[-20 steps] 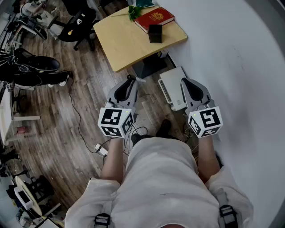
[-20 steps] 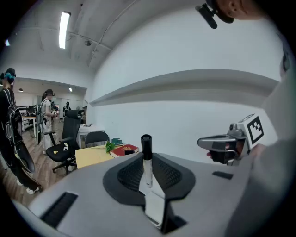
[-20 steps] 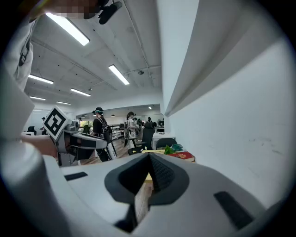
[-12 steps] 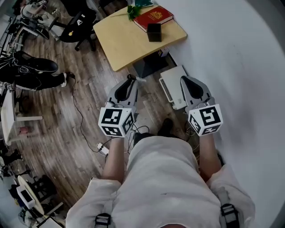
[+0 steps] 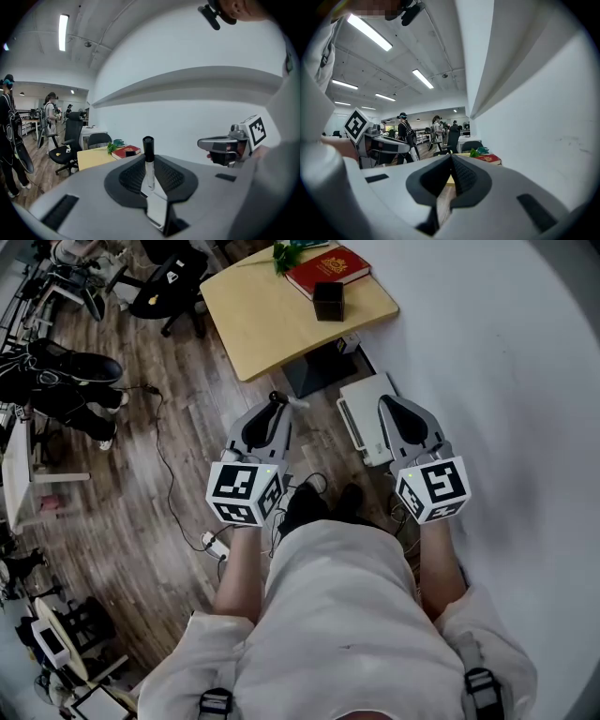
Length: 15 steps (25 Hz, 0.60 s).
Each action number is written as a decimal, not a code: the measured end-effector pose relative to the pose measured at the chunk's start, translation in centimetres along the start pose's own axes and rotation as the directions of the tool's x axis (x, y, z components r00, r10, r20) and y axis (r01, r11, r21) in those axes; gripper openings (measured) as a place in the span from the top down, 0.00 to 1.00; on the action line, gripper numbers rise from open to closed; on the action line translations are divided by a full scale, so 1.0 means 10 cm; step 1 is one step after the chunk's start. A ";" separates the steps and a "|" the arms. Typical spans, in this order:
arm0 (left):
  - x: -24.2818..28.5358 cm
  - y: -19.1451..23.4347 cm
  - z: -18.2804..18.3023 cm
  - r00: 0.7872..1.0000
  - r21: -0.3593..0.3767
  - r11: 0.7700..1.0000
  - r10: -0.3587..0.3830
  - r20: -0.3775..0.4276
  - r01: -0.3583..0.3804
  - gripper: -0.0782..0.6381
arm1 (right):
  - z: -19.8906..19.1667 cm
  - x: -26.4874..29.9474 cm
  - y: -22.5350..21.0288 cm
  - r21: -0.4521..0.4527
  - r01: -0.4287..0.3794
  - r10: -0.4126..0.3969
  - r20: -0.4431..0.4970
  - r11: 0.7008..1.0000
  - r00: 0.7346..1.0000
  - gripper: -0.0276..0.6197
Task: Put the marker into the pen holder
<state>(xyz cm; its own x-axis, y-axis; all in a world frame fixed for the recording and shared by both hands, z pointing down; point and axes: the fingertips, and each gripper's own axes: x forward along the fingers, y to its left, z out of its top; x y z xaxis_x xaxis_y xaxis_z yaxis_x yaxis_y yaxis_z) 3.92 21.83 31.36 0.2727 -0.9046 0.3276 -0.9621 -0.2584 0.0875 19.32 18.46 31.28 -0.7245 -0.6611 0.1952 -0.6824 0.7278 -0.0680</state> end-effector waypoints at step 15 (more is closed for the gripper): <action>0.22 0.26 0.12 1.000 -0.015 1.000 -0.024 0.007 0.024 0.82 | 0.05 0.24 -0.12 0.030 0.042 -0.042 -0.028 0.999 0.999 0.96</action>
<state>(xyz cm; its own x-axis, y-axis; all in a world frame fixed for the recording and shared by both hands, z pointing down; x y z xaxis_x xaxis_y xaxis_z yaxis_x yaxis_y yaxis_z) 2.02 18.79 31.19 0.2958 -0.9004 0.3191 -0.9552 -0.2751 0.1093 18.38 15.95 31.36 -0.6926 -0.6854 0.2249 -0.7151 0.6934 -0.0888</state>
